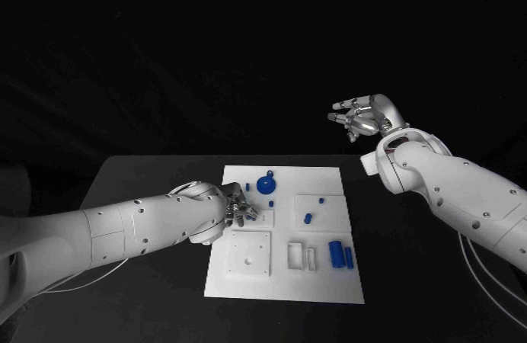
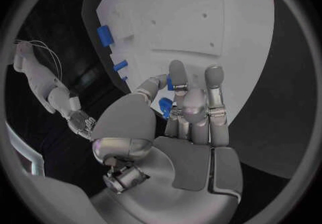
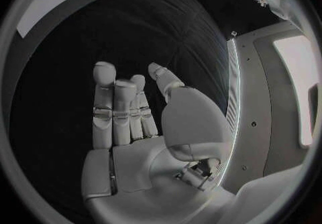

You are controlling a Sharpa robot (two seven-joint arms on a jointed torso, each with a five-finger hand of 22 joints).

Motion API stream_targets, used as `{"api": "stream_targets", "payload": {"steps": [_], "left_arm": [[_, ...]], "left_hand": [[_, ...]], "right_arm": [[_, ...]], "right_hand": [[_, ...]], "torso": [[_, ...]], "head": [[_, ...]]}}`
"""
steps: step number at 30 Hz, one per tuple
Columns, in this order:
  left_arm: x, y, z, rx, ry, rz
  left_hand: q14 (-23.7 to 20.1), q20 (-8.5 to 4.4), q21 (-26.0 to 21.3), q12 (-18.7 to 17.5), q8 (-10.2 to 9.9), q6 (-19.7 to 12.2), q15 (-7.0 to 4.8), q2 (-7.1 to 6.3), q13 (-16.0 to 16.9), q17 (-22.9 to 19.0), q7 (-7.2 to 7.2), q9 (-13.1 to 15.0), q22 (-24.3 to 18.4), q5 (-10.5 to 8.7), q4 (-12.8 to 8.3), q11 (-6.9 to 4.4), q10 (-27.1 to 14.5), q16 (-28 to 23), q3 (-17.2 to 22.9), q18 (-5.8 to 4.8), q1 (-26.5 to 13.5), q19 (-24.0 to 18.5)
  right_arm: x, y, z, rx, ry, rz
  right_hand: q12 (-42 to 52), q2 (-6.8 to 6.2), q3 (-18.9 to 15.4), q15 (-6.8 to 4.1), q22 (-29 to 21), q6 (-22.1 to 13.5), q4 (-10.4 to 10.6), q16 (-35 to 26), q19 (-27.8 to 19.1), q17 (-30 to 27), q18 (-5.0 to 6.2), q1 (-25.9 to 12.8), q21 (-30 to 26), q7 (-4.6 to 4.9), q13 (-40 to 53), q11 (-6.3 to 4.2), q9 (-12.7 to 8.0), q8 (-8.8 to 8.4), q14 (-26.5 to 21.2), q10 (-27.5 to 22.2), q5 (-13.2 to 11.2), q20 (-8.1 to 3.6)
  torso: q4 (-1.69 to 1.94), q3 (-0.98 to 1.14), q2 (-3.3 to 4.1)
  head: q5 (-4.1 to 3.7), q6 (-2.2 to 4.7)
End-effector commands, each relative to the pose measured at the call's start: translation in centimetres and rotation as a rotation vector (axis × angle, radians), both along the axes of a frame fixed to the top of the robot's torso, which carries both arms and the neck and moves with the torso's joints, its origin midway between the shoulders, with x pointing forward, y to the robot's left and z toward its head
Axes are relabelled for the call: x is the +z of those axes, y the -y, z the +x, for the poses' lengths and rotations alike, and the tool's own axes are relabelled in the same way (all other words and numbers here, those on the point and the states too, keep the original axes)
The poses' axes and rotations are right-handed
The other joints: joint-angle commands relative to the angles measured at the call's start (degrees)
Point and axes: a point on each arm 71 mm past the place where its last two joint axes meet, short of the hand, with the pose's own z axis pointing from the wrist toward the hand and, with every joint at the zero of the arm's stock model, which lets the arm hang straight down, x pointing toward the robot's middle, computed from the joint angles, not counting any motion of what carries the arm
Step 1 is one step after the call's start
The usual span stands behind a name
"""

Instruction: Assemble the parts on the task board

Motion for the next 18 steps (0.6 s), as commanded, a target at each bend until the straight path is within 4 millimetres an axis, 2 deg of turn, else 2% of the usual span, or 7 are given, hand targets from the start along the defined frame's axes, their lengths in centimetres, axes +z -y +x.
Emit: {"api": "stream_targets", "payload": {"steps": [1, 18], "left_arm": [[-0.33, 0.26, -0.24, -0.02, -0.034, -0.003], [-0.39, 0.25, -0.25, -0.023, -0.041, 0.007]], "left_hand": [[0.09, 0.1, 0.24, 0.18, 0.27, 4.96, -0.06, 0.03, 0.03, -0.01, -4.54, 7.9, 1.02, -0.07, -3.23, -0.24, 2.93, 0.19, 3.31, -0.66, 0.64, -0.23], [0.07, 0.11, 0.27, 0.24, 0.26, 4.93, -0.05, -0.01, 0.06, -0.06, -4.53, 7.6, 1.02, -0.25, -3.08, -0.23, 2.93, 0.25, 3.22, -0.66, 0.84, -0.23]], "right_arm": [[0.0, -0.2, -0.01, 0.012, -0.005, -0.002], [0.0, -0.31, -0.01, 0.015, -0.006, -0.002]], "right_hand": [[0.27, 0.08, -0.29, 0.09, 2.71, -0.23, 0.01, -0.09, 2.02, -0.05, 1.13, -0.36, -0.21, 0.02, -0.05, -0.02, -0.06, -0.19, -0.32, -0.39, 0.21, 0.05], [0.45, 0.17, -0.33, 0.08, 2.78, -0.21, -0.15, 0.03, 2.12, 0.02, 1.11, -0.38, -0.1, 0.02, -0.2, -0.01, -0.05, -0.19, -0.29, -0.43, 0.26, 0.04]], "torso": [[0.06, 0.01, 0.01], [0.16, -0.01, 0.07]], "head": [[-0.05, -0.03], [-0.09, -0.23]]}}
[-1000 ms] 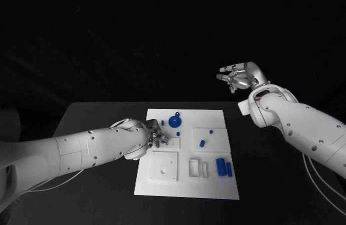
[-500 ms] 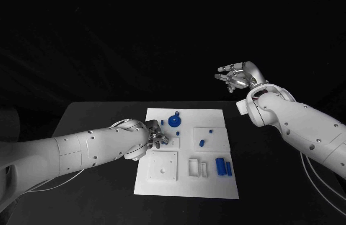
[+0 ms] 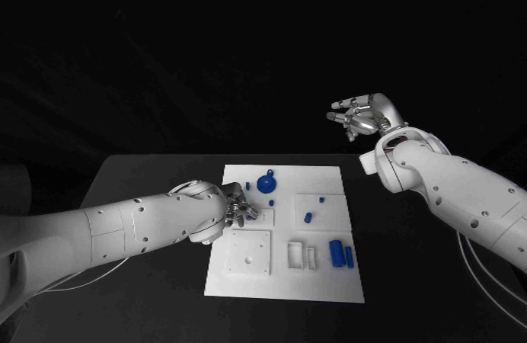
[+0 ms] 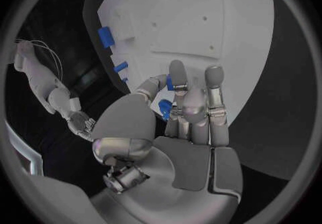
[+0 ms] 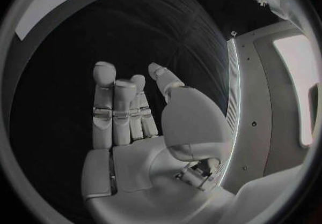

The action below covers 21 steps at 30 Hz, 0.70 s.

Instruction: Assemble the parts on the task board

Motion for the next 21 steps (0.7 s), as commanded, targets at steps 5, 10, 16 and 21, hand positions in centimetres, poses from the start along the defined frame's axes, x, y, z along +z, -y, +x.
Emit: {"api": "stream_targets", "payload": {"steps": [5, 10, 16, 21], "left_arm": [[-0.39, 0.22, -0.24, -0.018, -0.032, 0.012], [-0.48, 0.3, -0.25, -0.019, -0.035, 0.015], [-0.54, 0.36, -0.26, -0.02, -0.037, 0.016], [-0.54, 0.51, -0.26, -0.022, -0.037, 0.015]], "left_hand": [[0.1, 0.12, 0.29, 0.24, 0.12, 5.01, -0.13, 0.21, 0.07, -0.2, -4.41, 5.01, 1.02, -0.42, -2.95, -0.29, 2.83, 0.25, 3.14, -0.66, 0.85, -0.25], [0.05, 0.15, 0.25, 0.14, 0.09, 4.96, -0.11, 0.17, 0.04, -0.42, -4.36, 4.28, 1.01, -0.71, -2.76, -0.26, 2.84, 0.15, 3.02, -0.63, 1.08, -0.28], [0.08, 0.15, 0.26, 0.19, 0.14, 5.11, -0.11, 0.09, 0.06, -0.44, -4.38, 3.77, 1.01, -0.97, -2.58, -0.25, 2.84, 0.21, 2.87, -0.63, 1.18, -0.26], [0.23, -0.02, 0.22, 1.08, 0.33, 5.96, -0.28, -0.22, 0.31, 0.03, -4.85, 7.54, 0.98, -0.96, -1.77, -0.42, 2.83, 1.12, 2.63, -0.83, 1.06, -0.12]], "right_arm": [[0.01, -0.2, -0.02, 0.014, -0.003, -0.003], [0.02, -0.25, -0.03, 0.016, -0.003, -0.003], [0.0, -0.25, -0.02, 0.017, -0.004, -0.004], [-0.04, -0.21, 0.0, 0.017, -0.007, -0.005]], "right_hand": [[0.2, 0.18, -0.33, 0.08, 2.79, -0.21, -0.15, 0.03, 2.12, 0.01, 1.11, -0.38, -0.11, 0.03, -0.05, -0.01, -0.05, -0.19, -0.29, -0.44, 0.26, 0.04], [0.32, 0.26, -0.34, 0.06, 2.77, -0.14, -0.23, 0.15, 2.16, 0.08, 1.12, -0.48, -0.26, 0.01, -0.15, -0.03, -0.05, -0.18, -0.23, -0.47, 0.39, 0.02], [0.32, 0.26, -0.34, 0.06, 2.77, -0.14, -0.23, 0.15, 2.16, 0.08, 1.12, -0.48, -0.26, 0.01, -0.15, -0.03, -0.05, -0.18, -0.23, -0.47, 0.39, 0.02], [0.32, 0.26, -0.34, 0.06, 2.77, -0.14, -0.23, 0.15, 2.16, 0.08, 1.12, -0.48, -0.26, 0.01, -0.15, -0.03, -0.05, -0.18, -0.23, -0.47, 0.39, 0.02]], "torso": [[0.04, 0.01, 0.03], [0.04, 0.01, 0.04], [0.05, 0.04, 0.03], [0.1, 0.05, 0.04]], "head": [[0.02, -0.09], [-0.02, -0.14], [-0.03, -0.23], [-0.07, -0.21]]}}
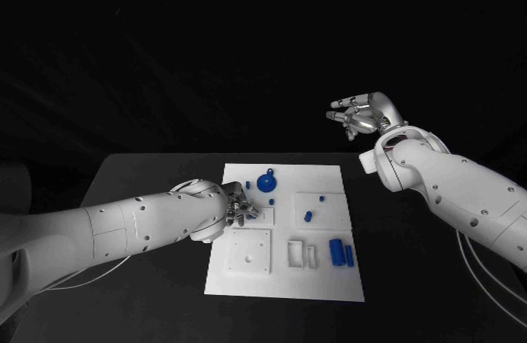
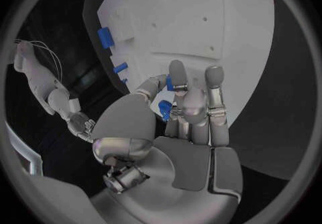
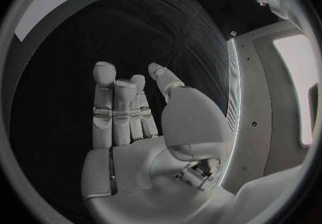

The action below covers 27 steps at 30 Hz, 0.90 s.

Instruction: Assemble the parts on the task board

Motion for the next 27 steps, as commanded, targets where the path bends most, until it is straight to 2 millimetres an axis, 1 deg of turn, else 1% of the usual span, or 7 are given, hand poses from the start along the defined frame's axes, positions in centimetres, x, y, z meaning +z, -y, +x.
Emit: {"api": "stream_targets", "payload": {"steps": [1, 8, 9, 13, 15, 20, 27], "left_arm": [[-0.46, 0.32, -0.34, -0.018, -0.03, 0.01], [-0.49, 0.56, -0.37, -0.024, -0.034, 0.011], [-0.48, 0.61, -0.38, -0.025, -0.034, 0.012], [-0.45, 0.68, -0.36, -0.026, -0.029, 0.016], [-0.45, 0.71, -0.36, -0.027, -0.027, 0.018], [-0.45, 0.74, -0.33, -0.027, -0.026, 0.021], [-0.4, 0.79, -0.23, -0.023, -0.015, 0.022]], "left_hand": [[0.14, -0.02, 0.23, 0.37, 0.37, 5.7, -0.38, 0.02, 0.04, 0.05, -5.16, 3.11, 0.99, -0.33, -1.77, -0.41, 2.83, 0.45, 2.59, -0.81, 0.76, -0.11], [0.18, -0.03, 0.3, 0.7, 0.6, 6.15, -0.4, -0.18, 0.13, 0.3, -5.34, 4.14, 1.03, -0.42, -1.62, -0.46, 2.84, 0.87, 2.46, -0.86, 0.77, -0.07], [0.17, -0.03, 0.32, 0.85, 0.66, 6.29, -0.42, -0.23, 0.16, 0.35, -5.43, 4.79, 1.03, -0.47, -1.49, -0.47, 2.85, 1.03, 2.36, -0.87, 0.8, -0.06], [0.26, -0.04, 0.34, 1.17, 0.73, 6.48, -0.45, -0.39, 0.23, 0.64, -5.51, 5.57, 1.03, -0.44, -1.36, -0.53, 2.81, 1.43, 2.3, -0.85, 0.85, -0.03], [0.26, -0.07, 0.51, 1.6, 1.07, 6.71, -0.53, -0.44, 0.28, 0.89, -5.68, 6.47, 1.07, -0.39, -1.24, -0.58, 2.82, 1.8, 2.25, -0.85, 0.8, 0.0], [0.5, -0.13, 0.75, 2.26, 1.58, 7.01, -0.58, -0.68, 0.31, 1.62, -5.88, 7.45, 1.08, -0.65, -1.08, -0.79, 2.8, 2.56, 2.01, -0.88, 0.89, 0.06], [0.72, -0.22, 1.01, 2.94, 1.85, 7.15, -0.66, -0.71, 0.43, 2.03, -6.01, 8.06, 1.08, -0.88, -0.89, -0.87, 2.81, 3.15, 1.75, -0.94, 1.03, 0.13]], "right_arm": [[-0.03, -0.15, 0.0, 0.015, -0.005, -0.005], [-0.05, -0.17, 0.01, 0.016, -0.006, -0.006], [-0.05, -0.18, 0.01, 0.016, -0.007, -0.006], [-0.07, -0.19, 0.02, 0.017, -0.007, -0.006], [-0.08, -0.2, 0.03, 0.017, -0.007, -0.005], [-0.1, -0.24, 0.04, 0.017, -0.008, -0.005], [-0.12, -0.33, 0.05, 0.019, -0.009, -0.005]], "right_hand": [[0.34, 0.26, -0.17, 0.06, 2.77, -0.14, -0.07, 0.15, 2.16, 0.08, 1.12, -0.48, -0.26, 0.02, -0.05, -0.03, -0.05, -0.18, -0.24, -0.47, 0.39, 0.02], [0.4, 0.3, -0.13, 0.04, 2.8, -0.04, -0.14, 0.15, 2.17, 0.07, 1.1, -0.52, -0.17, -0.01, -0.1, -0.04, -0.05, -0.19, -0.24, -0.5, 0.52, 0.0], [0.4, 0.3, -0.13, 0.04, 2.8, -0.04, -0.14, 0.15, 2.17, 0.07, 1.1, -0.52, -0.17, -0.01, -0.1, -0.04, -0.05, -0.19, -0.24, -0.5, 0.52, 0.0], [0.41, 0.32, -0.08, 0.05, 2.8, -0.03, -0.19, 0.11, 2.17, 0.05, 1.1, -0.53, -0.2, -0.01, -0.13, -0.04, -0.05, -0.18, -0.27, -0.53, 0.64, 0.0], [0.41, 0.32, -0.08, 0.05, 2.8, -0.03, -0.19, 0.11, 2.17, 0.05, 1.1, -0.53, -0.2, -0.01, -0.13, -0.04, -0.05, -0.18, -0.27, -0.53, 0.64, 0.0], [0.41, 0.32, -0.08, 0.05, 2.8, -0.03, -0.19, 0.11, 2.17, 0.05, 1.1, -0.53, -0.2, -0.01, -0.13, -0.04, -0.05, -0.18, -0.27, -0.53, 0.64, 0.0], [0.41, 0.32, -0.08, 0.05, 2.8, -0.03, -0.19, 0.11, 2.17, 0.05, 1.1, -0.53, -0.2, -0.01, -0.13, -0.04, -0.05, -0.18, -0.27, -0.53, 0.64, 0.0]], "torso": [[0.03, 0.04, 0.01], [0.04, 0.01, 0.01], [0.02, 0.02, 0.01], [0.06, 0.01, 0.03], [0.07, -0.01, 0.03], [0.11, -0.01, 0.05], [0.14, -0.04, 0.06]], "head": [[-0.03, 0.03], [-0.19, 0.08], [-0.19, 0.07], [-0.24, 0.0], [-0.28, 0.03], [-0.31, 0.02], [-0.31, 0.07]]}}
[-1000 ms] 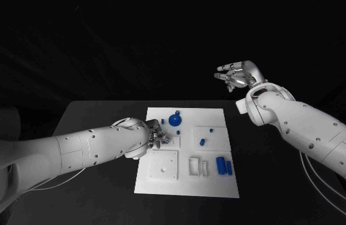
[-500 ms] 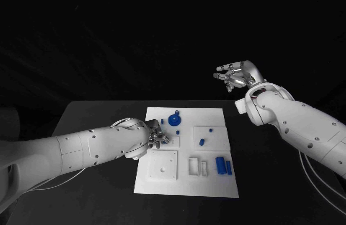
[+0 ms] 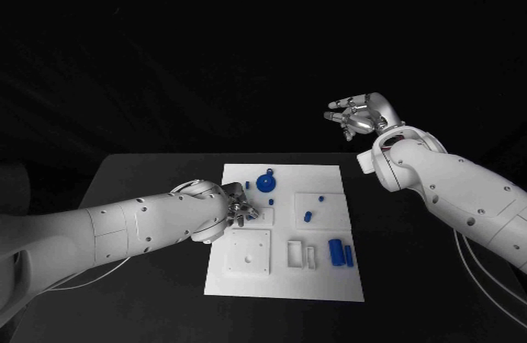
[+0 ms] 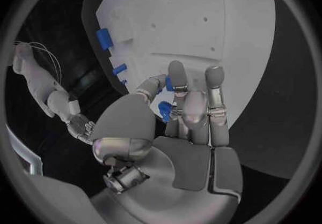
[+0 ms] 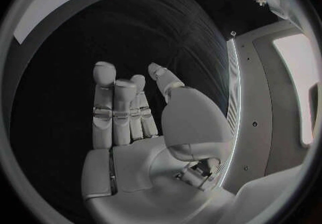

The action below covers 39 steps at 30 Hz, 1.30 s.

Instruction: Assemble the parts on the task board

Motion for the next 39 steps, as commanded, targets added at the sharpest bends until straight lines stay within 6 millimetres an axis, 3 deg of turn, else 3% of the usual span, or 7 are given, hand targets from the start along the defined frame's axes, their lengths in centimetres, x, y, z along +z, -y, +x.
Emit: {"api": "stream_targets", "payload": {"steps": [1, 23, 32, 39], "left_arm": [[-0.4, 0.4, -0.3, -0.017, -0.014, 0.008], [-0.5, 1.0, -0.2, -0.031, -0.016, 0.016], [-0.5, 1.3, -0.2, -0.042, -0.026, 0.022], [-0.6, 1.5, -0.3, -0.058, -0.031, 0.031]], "left_hand": [[0.17, -0.25, 0.34, 0.41, 0.33, 7.05, -0.33, -0.23, 0.1, 0.12, -6.11, 5.47, 1.08, -0.23, -1.14, -0.66, 2.62, 0.35, 1.39, -0.87, 0.58, 0.15], [0.35, -0.26, 0.64, 1.1, 0.73, 7.38, -0.35, -0.17, 0.11, 0.52, -6.31, 6.26, 1.07, -1.02, -0.85, -0.79, 2.62, 1.12, 1.06, -0.91, 0.9, 0.13], [0.27, -0.28, 0.64, 1.21, 3.47, 6.61, -0.37, -0.43, 0.03, 0.23, -6.51, 5.71, 1.06, -2.62, 0.5, -0.85, 2.62, 1.38, 0.03, -1.03, 1.5, 0.05], [0.3, -0.22, 0.64, 1.32, 3.84, 6.59, -0.31, -0.38, 0.08, 0.36, -6.52, 5.39, 1.04, -3.4, 0.34, -0.86, 2.61, 1.54, -0.03, -1.04, 1.8, 0.05]], "right_arm": [[0.0, -0.2, 0.0, 0.015, -0.003, -0.004], [-0.1, -0.3, 0.0, 0.02, -0.009, -0.005], [-0.1, -0.4, 0.0, 0.023, -0.012, -0.005], [-0.1, -0.5, 0.0, 0.026, -0.012, -0.005]], "right_hand": [[0.2, 0.08, -0.08, 0.05, 2.8, -0.03, -0.19, 0.11, 2.17, 0.05, 1.1, -0.29, -0.2, 0.0, -0.08, -0.04, -0.05, -0.18, -0.28, -0.54, 0.2, 0.0], [0.26, 0.16, 0.01, 0.04, 2.8, -0.01, -0.31, 0.1, 2.17, 0.04, 1.09, -0.33, -0.28, 0.0, -0.14, -0.05, -0.05, -0.18, -0.28, -0.57, 0.22, 0.0], [0.3, 0.2, -0.02, 0.05, 2.78, -0.02, -0.35, 0.07, 2.14, 0.03, 1.1, -0.45, -0.42, 0.0, -0.16, -0.04, -0.06, -0.19, -0.31, -0.6, -0.02, 0.0], [0.3, 0.21, -0.03, 0.05, 2.78, -0.01, -0.35, 0.07, 2.14, 0.03, 1.1, -0.45, -0.42, 0.0, -0.16, -0.04, -0.05, -0.19, -0.31, -0.6, -0.02, 0.0]], "torso": [[-0.01, -0.02, 0.02], [0.02, 0.01, 0.0], [0.02, 0.04, 0.01], [0.04, 0.05, 0.01]], "head": [[0.02, 0.05], [-0.37, 0.04], [-0.36, -0.02], [-0.36, -0.07]]}}
